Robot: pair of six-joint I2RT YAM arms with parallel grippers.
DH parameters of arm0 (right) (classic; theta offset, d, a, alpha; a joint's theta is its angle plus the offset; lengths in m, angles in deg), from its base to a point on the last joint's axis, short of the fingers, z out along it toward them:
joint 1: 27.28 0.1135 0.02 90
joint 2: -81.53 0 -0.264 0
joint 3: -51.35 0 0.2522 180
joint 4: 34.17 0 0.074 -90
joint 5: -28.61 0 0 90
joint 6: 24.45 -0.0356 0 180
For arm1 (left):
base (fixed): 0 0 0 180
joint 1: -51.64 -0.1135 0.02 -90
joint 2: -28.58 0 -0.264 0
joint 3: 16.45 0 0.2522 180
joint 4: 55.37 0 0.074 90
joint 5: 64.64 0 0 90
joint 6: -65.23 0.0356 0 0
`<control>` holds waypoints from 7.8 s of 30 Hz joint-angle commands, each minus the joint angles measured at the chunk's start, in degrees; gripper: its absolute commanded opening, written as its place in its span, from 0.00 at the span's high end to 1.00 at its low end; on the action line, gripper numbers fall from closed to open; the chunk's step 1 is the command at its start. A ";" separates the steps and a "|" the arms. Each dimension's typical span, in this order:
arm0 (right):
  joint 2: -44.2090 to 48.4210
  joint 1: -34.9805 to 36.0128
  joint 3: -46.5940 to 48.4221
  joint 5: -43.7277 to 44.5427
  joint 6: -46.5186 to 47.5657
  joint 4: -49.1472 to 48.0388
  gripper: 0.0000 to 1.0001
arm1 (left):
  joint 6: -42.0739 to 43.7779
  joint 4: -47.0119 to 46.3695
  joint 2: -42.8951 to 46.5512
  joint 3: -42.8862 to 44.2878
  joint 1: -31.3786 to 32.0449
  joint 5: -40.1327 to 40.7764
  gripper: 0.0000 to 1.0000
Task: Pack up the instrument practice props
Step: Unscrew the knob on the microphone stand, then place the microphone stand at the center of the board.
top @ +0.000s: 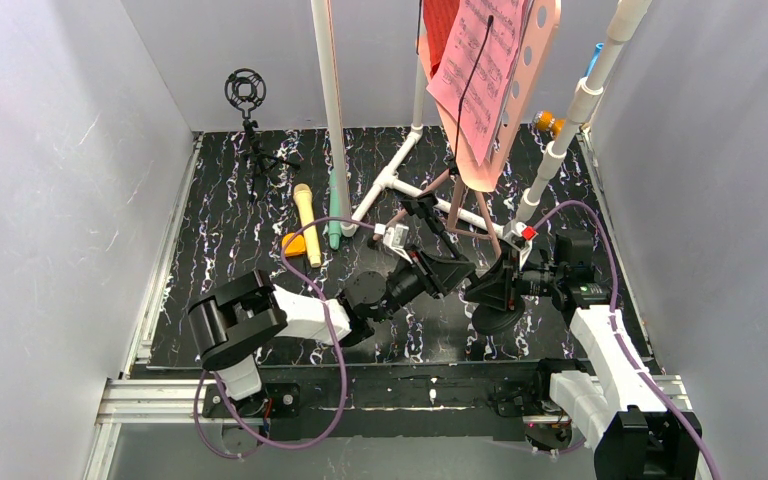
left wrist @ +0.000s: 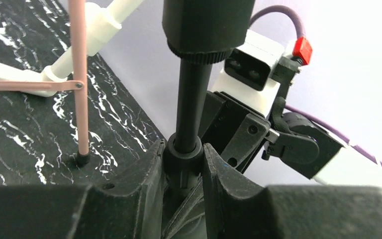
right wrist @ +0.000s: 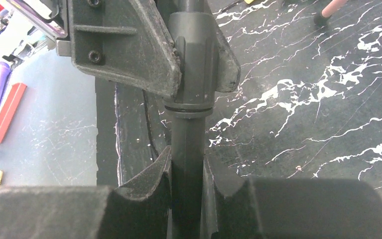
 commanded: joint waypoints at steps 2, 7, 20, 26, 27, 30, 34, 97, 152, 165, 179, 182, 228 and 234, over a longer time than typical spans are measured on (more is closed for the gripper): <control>0.88 0.05 1.33 -1.81 0.92 -2.24 0.99 | -2.83 10.88 6.16 1.15 3.01 15.38 1.00; 0.92 0.00 1.25 -0.21 -0.06 -3.03 0.99 | 0.56 25.06 10.38 5.67 6.84 23.67 1.00; 0.91 -0.02 1.15 0.12 -1.16 -3.79 0.99 | -2.55 45.13 13.73 13.28 10.13 30.08 1.00; 0.79 0.03 1.16 -0.48 -1.11 -3.79 0.99 | -0.83 44.98 16.05 10.90 10.13 27.91 0.35; 0.78 0.03 1.16 -0.57 -1.08 -3.79 0.99 | -0.24 44.90 16.49 10.32 10.13 27.68 0.29; 0.84 0.03 1.16 -0.81 -1.12 -3.79 0.99 | 1.40 44.78 17.91 8.23 10.13 26.64 0.16; 0.74 0.03 1.06 -0.99 -1.16 -3.78 0.99 | 5.14 42.32 20.13 3.93 10.00 24.20 0.02; 1.23 0.03 0.27 -3.15 -1.13 -4.15 0.28 | 8.98 -1.47 1.17 0.13 0.83 1.81 1.00; 4.82 -2.35 1.75 10.30 2.16 -1.37 0.05 | 42.91 75.84 57.56 -2.93 -31.11 25.71 1.00; 5.08 -2.35 1.63 9.96 2.07 -1.52 0.05 | 40.00 62.37 40.98 -0.19 -54.85 15.45 1.00; 4.47 -2.35 1.54 9.34 1.57 -2.03 0.04 | 39.11 51.80 22.59 5.51 -68.74 9.33 1.00; 4.20 -2.35 1.43 9.34 1.48 -2.11 0.04 | 40.27 50.03 20.14 6.72 -70.54 7.45 1.00; 1.89 -2.35 1.69 9.45 1.99 -2.13 0.04 | 20.25 73.81 44.66 -2.80 -76.13 -14.43 0.02; 1.34 -4.85 1.82 7.40 3.14 -1.06 0.04 | 22.20 89.94 55.08 -2.72 -75.98 -24.10 0.02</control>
